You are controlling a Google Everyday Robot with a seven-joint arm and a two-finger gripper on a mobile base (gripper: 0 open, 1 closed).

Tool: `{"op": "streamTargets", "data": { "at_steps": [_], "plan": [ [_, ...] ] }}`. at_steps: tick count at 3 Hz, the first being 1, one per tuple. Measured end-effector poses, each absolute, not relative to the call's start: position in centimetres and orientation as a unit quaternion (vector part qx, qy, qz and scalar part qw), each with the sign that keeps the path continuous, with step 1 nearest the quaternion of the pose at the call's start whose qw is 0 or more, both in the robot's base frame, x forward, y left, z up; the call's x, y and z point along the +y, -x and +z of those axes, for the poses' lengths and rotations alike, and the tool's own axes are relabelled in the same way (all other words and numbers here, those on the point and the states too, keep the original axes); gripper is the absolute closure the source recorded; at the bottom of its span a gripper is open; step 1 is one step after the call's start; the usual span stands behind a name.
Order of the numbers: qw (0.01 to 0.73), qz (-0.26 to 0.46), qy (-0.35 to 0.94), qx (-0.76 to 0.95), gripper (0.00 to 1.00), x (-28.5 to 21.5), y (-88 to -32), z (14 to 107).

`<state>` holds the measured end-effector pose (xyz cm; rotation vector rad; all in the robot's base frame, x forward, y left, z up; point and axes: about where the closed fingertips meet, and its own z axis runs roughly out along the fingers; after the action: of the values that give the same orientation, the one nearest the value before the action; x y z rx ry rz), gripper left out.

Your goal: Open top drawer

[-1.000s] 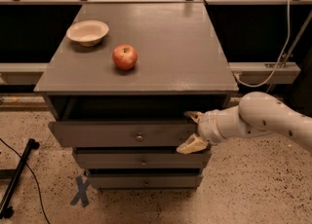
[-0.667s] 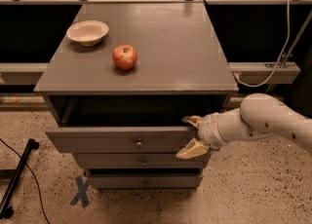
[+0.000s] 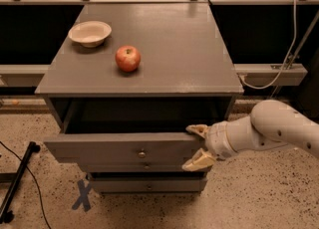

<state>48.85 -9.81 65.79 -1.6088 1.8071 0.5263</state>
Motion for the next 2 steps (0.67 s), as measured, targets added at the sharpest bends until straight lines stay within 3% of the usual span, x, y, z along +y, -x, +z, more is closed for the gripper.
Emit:
{"op": "streamTargets", "data": {
  "at_steps": [2],
  "plan": [
    [0.305, 0.234, 0.597, 0.705, 0.29, -12.0, -42.4, 66.4]
  ]
}}
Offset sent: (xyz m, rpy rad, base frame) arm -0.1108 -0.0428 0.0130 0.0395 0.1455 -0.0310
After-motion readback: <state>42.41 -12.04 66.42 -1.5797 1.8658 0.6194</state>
